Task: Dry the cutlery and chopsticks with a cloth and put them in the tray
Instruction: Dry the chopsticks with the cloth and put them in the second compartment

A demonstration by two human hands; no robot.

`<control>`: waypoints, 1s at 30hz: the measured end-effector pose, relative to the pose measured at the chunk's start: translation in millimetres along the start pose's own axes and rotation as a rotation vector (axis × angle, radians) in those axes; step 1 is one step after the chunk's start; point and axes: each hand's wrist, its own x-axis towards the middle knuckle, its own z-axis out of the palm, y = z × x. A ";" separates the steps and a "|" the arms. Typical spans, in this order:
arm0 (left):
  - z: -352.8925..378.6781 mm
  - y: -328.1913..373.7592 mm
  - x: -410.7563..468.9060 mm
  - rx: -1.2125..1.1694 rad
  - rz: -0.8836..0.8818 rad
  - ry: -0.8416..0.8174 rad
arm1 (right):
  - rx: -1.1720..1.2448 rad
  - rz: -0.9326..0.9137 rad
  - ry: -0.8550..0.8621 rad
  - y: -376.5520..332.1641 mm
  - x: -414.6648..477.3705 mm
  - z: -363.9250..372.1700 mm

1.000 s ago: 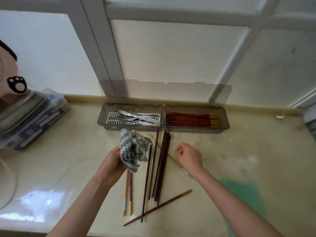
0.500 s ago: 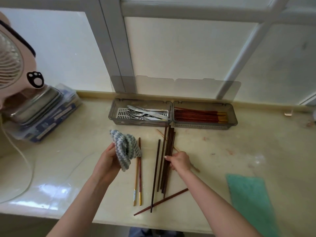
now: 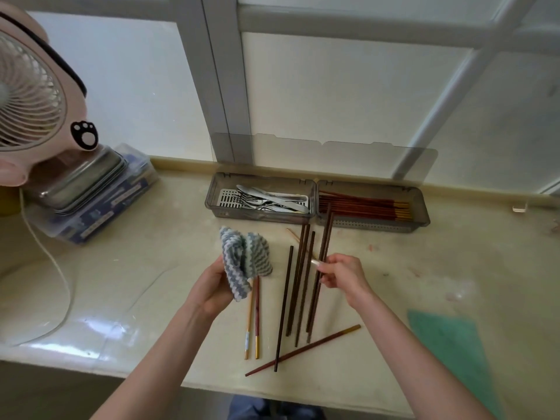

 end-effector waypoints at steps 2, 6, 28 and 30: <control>1.2 1.6 1.1 -0.007 0.005 -0.005 | 0.048 -0.086 -0.098 -8.3 -6.8 5.2; 17.0 -1.2 -1.0 0.246 0.025 -0.059 | -0.013 -0.196 -0.414 -23.2 -30.6 24.2; 42.4 -32.9 5.3 0.595 0.245 0.174 | -0.176 -0.168 -0.371 -4.9 -51.9 55.3; 39.4 -27.5 6.8 0.669 0.264 0.225 | -0.191 -0.200 -0.332 -11.8 -48.4 44.1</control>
